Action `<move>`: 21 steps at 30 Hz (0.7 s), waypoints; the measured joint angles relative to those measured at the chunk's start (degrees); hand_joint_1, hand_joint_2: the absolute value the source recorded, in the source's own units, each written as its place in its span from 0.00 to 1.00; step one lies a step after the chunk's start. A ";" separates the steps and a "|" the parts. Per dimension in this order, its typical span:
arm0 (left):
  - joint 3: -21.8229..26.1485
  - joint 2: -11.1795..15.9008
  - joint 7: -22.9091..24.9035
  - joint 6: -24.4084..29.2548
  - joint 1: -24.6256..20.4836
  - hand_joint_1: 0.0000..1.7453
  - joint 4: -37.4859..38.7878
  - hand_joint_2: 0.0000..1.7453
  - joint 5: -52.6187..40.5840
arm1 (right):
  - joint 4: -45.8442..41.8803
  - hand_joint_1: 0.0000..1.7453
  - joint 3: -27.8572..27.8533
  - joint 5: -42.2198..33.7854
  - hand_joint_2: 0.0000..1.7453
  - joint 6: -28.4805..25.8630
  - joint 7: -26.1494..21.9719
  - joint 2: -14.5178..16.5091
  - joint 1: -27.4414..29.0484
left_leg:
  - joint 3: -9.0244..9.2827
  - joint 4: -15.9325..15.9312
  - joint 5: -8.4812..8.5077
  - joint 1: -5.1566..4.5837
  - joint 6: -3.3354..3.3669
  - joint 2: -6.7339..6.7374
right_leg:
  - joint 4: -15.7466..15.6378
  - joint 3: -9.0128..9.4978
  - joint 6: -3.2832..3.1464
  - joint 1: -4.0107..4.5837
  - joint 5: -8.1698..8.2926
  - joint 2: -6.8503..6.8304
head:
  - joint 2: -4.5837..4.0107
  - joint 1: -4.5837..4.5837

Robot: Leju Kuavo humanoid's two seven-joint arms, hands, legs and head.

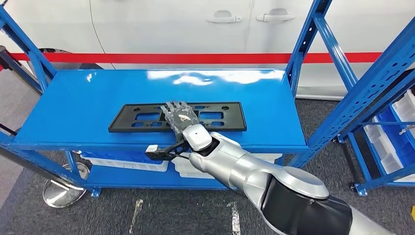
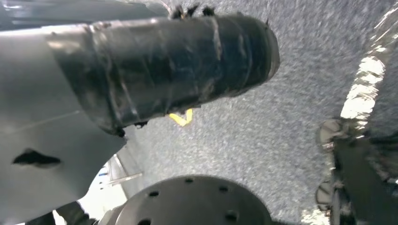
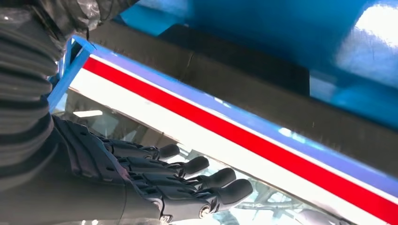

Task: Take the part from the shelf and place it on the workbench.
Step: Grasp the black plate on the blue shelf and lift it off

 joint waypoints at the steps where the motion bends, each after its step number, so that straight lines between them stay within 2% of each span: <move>1: 0.00 0.05 -0.03 0.00 0.00 0.00 0.00 0.00 0.00 | 0.07 0.00 0.00 -0.19 1.00 0.10 0.04 0.07 -0.02 | -1.77 3.71 -1.52 0.04 -0.20 0.00 | 0.01 0.03 -0.12 0.03 -0.04 -0.01 | -0.01 -0.03; 2: 0.00 0.09 -0.06 -0.01 0.02 0.00 0.00 0.00 -0.01 | 0.19 0.00 0.00 -0.40 1.00 0.33 0.19 0.08 0.00 | -3.18 6.44 -2.27 0.06 -0.33 0.00 | 0.02 0.07 -0.17 0.07 -0.08 -0.01 | -0.01 -0.02; 3: 0.00 0.13 -0.12 -0.01 0.05 0.00 0.00 0.00 -0.02 | 0.32 0.00 -0.01 -0.59 1.00 0.68 0.44 0.09 0.01 | -3.91 7.64 -2.11 0.07 -0.39 0.00 | 0.04 0.12 -0.20 0.09 -0.12 0.01 | 0.00 -0.02; 4: 0.00 0.15 -0.19 -0.02 0.08 0.00 0.00 0.00 -0.02 | 0.48 0.00 -0.01 -0.83 1.00 1.21 0.92 0.06 -0.04 | -3.55 6.56 -0.81 0.08 -0.34 0.01 | 0.05 0.23 -0.17 0.10 -0.19 0.07 | -0.01 -0.02; 6: 0.00 0.25 -0.31 -0.02 0.12 0.00 0.00 0.00 0.04 | 0.81 0.00 -0.01 -1.32 1.00 2.43 2.40 -0.18 -0.39 | -0.32 -0.59 3.24 0.08 0.00 0.00 | 0.05 0.57 0.03 0.08 -0.41 0.21 | 0.00 -0.01; 7: 0.00 0.32 -0.34 -0.01 0.14 0.00 0.00 0.00 0.16 | 1.01 0.00 -0.01 -1.58 1.00 2.99 3.26 -0.48 -0.76 | 1.42 -4.18 4.61 -0.07 0.23 -0.03 | 0.07 0.63 0.22 0.17 -0.49 0.26 | -0.01 -0.01; 8: 0.00 0.40 -0.35 0.00 0.16 0.00 0.01 0.00 0.30 | 1.21 0.00 -0.01 -1.79 1.00 3.47 4.05 -0.90 -1.21 | 2.55 -6.51 5.20 -0.22 0.47 -0.05 | 0.06 0.59 0.46 0.25 -0.52 0.28 | 0.00 0.00; 9: 0.00 0.48 -0.35 0.02 0.20 0.00 0.01 0.00 0.44 | 1.44 0.00 -0.01 -1.97 1.00 3.89 4.78 -1.50 -1.64 | 3.00 -7.48 5.10 -0.40 0.70 -0.10 | 0.02 0.51 0.71 0.31 -0.50 0.27 | -0.01 0.02; 12: 0.02 0.64 -0.31 0.11 0.71 0.00 0.02 0.00 0.84 | 2.01 0.00 -0.02 -2.51 1.00 5.09 6.50 -3.61 -2.42 | 3.37 -8.19 5.21 -0.38 1.56 -0.08 | 0.01 0.47 1.68 0.40 -0.70 0.23 | -0.01 0.08; 13: 0.02 0.65 -0.26 0.15 0.95 0.00 0.02 0.00 0.98 | 2.13 0.00 -0.03 -2.66 1.00 5.36 6.85 -4.26 -2.59 | 3.55 -8.47 5.33 -0.26 1.94 0.02 | 1.01 0.04 1.96 0.43 -1.46 0.21 | -0.01 0.16; 14: 0.01 0.65 -0.22 0.19 1.13 0.00 0.02 0.00 1.09 | 2.22 0.00 -0.03 -2.75 1.00 5.58 7.08 -4.86 -2.75 | 3.70 -8.73 5.46 -0.13 2.31 0.13 | 3.30 -1.01 2.18 0.46 -2.81 0.19 | -0.01 0.22; 16: 0.00 0.69 -0.15 0.26 1.36 0.00 0.03 0.00 1.17 | 2.38 0.00 -0.03 -2.83 1.00 5.92 7.31 -5.94 -2.84 | 3.73 -8.79 5.45 -0.19 2.80 0.25 | 10.54 -4.46 2.40 0.39 -6.15 0.15 | -0.01 0.33; 17: 0.00 0.74 -0.15 0.29 1.41 0.00 0.03 0.00 1.19 | 2.48 0.00 -0.03 -2.86 1.00 6.04 7.37 -6.39 -2.73 | 3.73 -8.76 5.43 -0.22 2.90 0.23 | 13.96 -6.18 2.49 0.33 -7.22 0.15 | -0.01 0.33; 18: 0.00 0.79 -0.17 0.31 1.43 0.00 0.04 0.00 1.18 | 2.58 0.00 -0.03 -2.89 1.00 6.10 7.44 -6.77 -2.58 | 3.75 -8.72 5.39 -0.24 2.96 0.19 | 15.72 -7.18 2.54 0.27 -7.32 0.14 | -0.01 0.34; 19: 0.00 0.84 -0.22 0.33 1.44 0.00 0.04 0.00 1.17 | 2.66 0.00 -0.03 -2.91 1.00 6.12 7.50 -7.06 -2.48 | 3.77 -8.63 5.33 -0.24 2.97 0.14 | 15.45 -7.25 2.55 0.19 -6.41 0.12 | 0.00 0.34; 20: 0.01 0.87 -0.29 0.34 1.45 0.00 0.04 0.00 1.16 | 2.71 0.00 -0.03 -2.91 1.00 6.12 7.56 -7.24 -2.45 | 3.79 -8.49 5.24 -0.24 2.92 0.09 | 12.95 -6.22 2.50 0.12 -4.62 0.09 | -0.01 0.34; 21: 0.01 0.88 -0.38 0.35 1.44 0.00 0.04 0.00 1.16 | 2.73 0.00 -0.03 -2.92 1.00 6.12 7.62 -7.38 -2.51 | 3.79 -8.26 5.08 -0.23 2.82 0.07 | 9.05 -4.49 2.39 0.07 -2.53 0.04 | -0.01 0.34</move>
